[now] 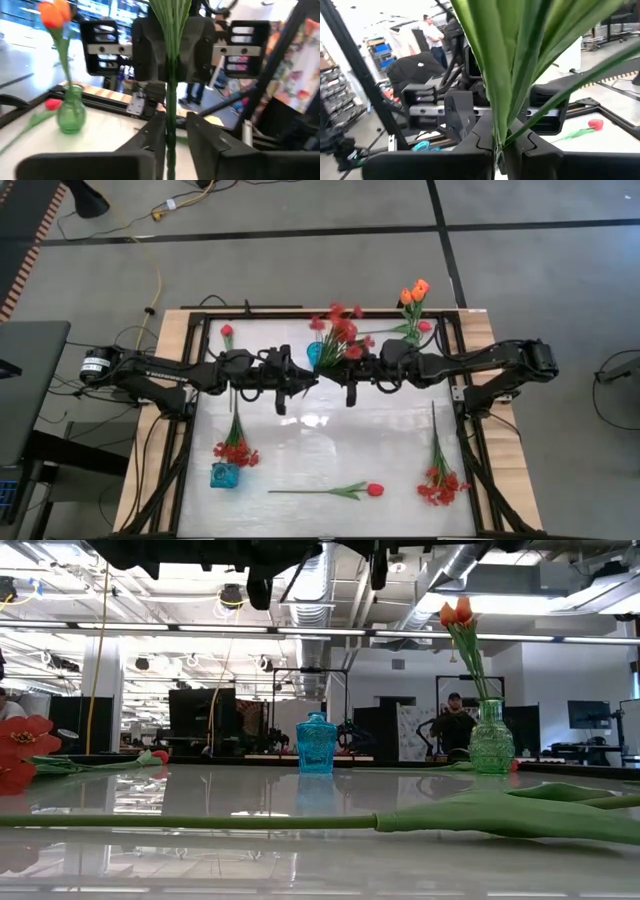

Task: Sort flowers into vase by color
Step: Put the middle red flowers into the bottom blue vase

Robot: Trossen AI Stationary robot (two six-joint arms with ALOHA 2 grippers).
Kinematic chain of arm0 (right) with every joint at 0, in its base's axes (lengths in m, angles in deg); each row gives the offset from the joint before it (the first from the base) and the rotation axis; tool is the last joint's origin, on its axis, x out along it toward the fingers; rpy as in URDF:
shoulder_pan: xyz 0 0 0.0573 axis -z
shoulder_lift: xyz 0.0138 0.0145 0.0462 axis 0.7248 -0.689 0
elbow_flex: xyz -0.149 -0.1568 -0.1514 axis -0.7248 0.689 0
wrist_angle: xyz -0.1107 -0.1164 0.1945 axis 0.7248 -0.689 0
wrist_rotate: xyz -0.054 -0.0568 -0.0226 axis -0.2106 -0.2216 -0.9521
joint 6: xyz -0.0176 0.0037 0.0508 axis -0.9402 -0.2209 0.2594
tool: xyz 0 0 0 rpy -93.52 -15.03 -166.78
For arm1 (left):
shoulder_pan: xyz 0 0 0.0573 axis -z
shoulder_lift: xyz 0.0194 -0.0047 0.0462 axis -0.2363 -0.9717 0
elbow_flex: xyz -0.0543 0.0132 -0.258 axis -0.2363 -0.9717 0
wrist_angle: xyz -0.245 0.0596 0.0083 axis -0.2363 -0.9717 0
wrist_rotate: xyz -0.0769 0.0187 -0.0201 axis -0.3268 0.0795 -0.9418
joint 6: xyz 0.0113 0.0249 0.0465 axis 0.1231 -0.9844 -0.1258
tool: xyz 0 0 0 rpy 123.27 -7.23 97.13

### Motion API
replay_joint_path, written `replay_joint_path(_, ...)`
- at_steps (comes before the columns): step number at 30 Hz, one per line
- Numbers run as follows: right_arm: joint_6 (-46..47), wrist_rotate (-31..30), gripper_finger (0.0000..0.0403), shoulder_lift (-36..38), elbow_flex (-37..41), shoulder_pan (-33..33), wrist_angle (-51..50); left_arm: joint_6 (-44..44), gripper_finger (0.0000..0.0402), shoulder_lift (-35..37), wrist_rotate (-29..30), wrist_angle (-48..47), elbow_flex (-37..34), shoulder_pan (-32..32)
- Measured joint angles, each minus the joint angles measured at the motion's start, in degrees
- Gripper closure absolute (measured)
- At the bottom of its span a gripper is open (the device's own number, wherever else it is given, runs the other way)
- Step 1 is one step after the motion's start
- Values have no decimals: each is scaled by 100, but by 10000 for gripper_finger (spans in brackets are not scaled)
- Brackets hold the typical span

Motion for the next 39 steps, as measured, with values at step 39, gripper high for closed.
replay_joint_path(39,45,123,358,-2,0,-136,-364,890,343,9,-1316,-428,-2,-401)
